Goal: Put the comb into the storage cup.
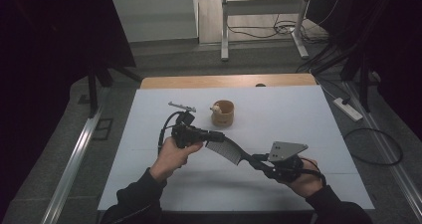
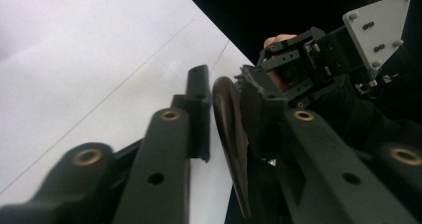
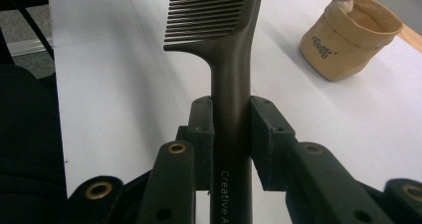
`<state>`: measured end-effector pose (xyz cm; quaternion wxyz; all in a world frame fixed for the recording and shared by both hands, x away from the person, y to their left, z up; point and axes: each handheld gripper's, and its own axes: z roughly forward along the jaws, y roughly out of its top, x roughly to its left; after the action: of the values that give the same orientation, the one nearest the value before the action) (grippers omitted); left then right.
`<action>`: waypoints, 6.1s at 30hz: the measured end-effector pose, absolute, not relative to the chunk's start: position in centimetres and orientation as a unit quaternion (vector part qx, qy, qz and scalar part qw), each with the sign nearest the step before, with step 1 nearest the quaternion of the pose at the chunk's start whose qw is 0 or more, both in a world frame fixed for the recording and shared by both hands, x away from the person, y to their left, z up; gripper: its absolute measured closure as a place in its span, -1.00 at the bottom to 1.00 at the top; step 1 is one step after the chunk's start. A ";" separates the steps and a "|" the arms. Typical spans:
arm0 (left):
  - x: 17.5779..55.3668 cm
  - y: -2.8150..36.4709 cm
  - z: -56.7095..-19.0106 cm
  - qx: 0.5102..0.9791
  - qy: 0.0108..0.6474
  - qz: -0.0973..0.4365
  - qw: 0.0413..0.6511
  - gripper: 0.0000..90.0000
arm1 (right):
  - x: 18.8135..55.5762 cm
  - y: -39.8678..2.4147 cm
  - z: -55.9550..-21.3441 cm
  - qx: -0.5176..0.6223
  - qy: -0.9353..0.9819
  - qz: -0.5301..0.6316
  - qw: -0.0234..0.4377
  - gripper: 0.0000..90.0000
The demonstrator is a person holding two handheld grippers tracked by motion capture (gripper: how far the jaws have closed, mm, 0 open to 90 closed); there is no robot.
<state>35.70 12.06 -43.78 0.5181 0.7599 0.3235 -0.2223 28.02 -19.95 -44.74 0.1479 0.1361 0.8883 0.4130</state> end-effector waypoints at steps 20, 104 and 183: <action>35.8 12.3 -44.4 0.722 0.345 -0.271 0.536 0.87 | 28.0 -19.7 -45.1 0.125 0.889 0.406 0.172 0.59; 38.0 17.7 -40.0 0.736 0.376 -0.137 0.546 0.86 | 29.6 -24.8 -45.8 0.296 0.880 0.357 0.104 -1.00; 43.4 21.5 -34.9 0.728 0.440 -0.060 0.523 0.86 | 25.4 -31.7 -45.1 0.442 0.819 0.331 0.157 -1.00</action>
<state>43.43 21.50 -34.85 0.5227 0.7276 0.4401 -0.0605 25.43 -31.70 -45.14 0.1572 0.4420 0.8190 0.3305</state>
